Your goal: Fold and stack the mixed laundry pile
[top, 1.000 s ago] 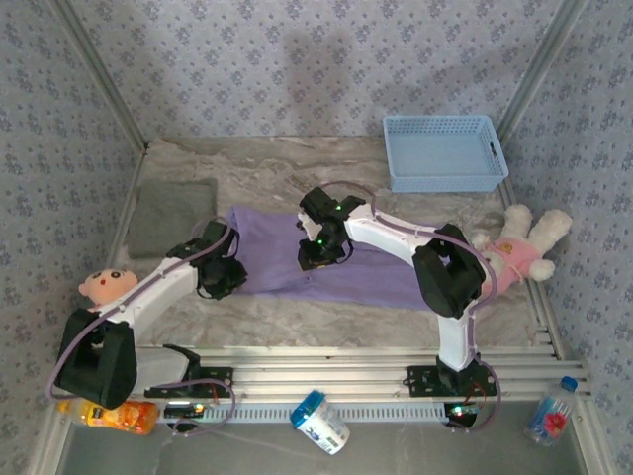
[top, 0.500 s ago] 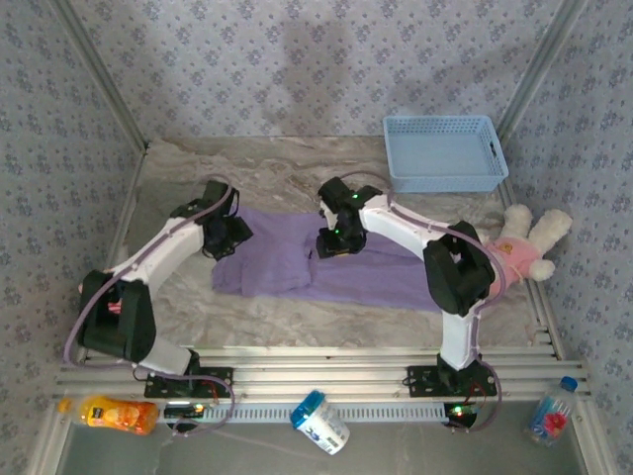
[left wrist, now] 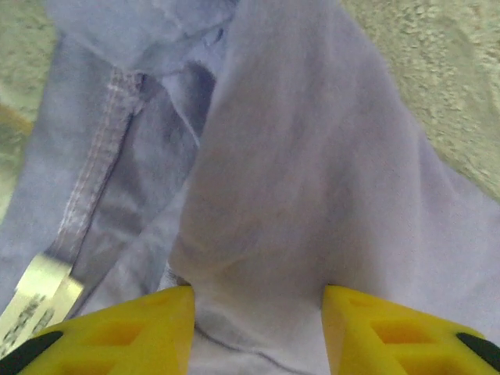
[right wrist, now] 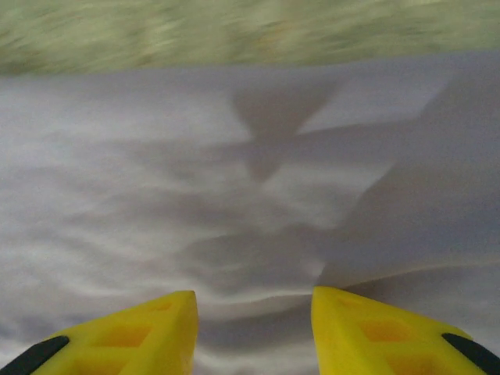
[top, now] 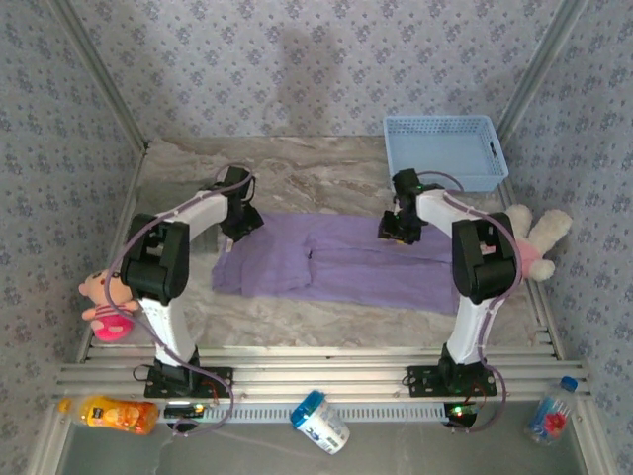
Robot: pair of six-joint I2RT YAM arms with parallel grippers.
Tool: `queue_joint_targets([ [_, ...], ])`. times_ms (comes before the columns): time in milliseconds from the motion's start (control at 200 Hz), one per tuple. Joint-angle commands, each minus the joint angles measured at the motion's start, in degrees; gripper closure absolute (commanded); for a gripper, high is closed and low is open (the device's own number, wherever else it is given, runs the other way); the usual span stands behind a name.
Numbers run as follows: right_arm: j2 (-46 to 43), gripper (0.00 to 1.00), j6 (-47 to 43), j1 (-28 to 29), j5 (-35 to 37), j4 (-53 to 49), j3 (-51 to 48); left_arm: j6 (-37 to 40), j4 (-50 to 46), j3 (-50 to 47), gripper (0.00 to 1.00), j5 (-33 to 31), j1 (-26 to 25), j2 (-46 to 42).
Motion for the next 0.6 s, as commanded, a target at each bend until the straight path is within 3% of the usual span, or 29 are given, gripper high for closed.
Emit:
queue_joint_targets([
  [0, 0.49, 0.56, 1.32, -2.74, 0.52, 0.96, -2.63, -0.18, -5.19, 2.99, 0.54, -2.59, 1.24, 4.82],
  [290, -1.47, 0.56, 1.21, -8.08, 0.66, 2.9, -8.95, 3.58, -16.02, 14.88, 0.56, -6.65, 3.21, 16.19],
  [430, -3.35, 0.56, -0.56, -8.09, -2.53, 3.48, -7.78, 6.84, -17.07, 20.43, 0.54, -2.56, 2.94, 16.5],
  [595, -6.86, 0.56, -1.68, -6.83, -5.18, 1.48, -5.19, 10.94, -19.59, 25.18, 0.42, 2.75, 0.81, 12.22],
])
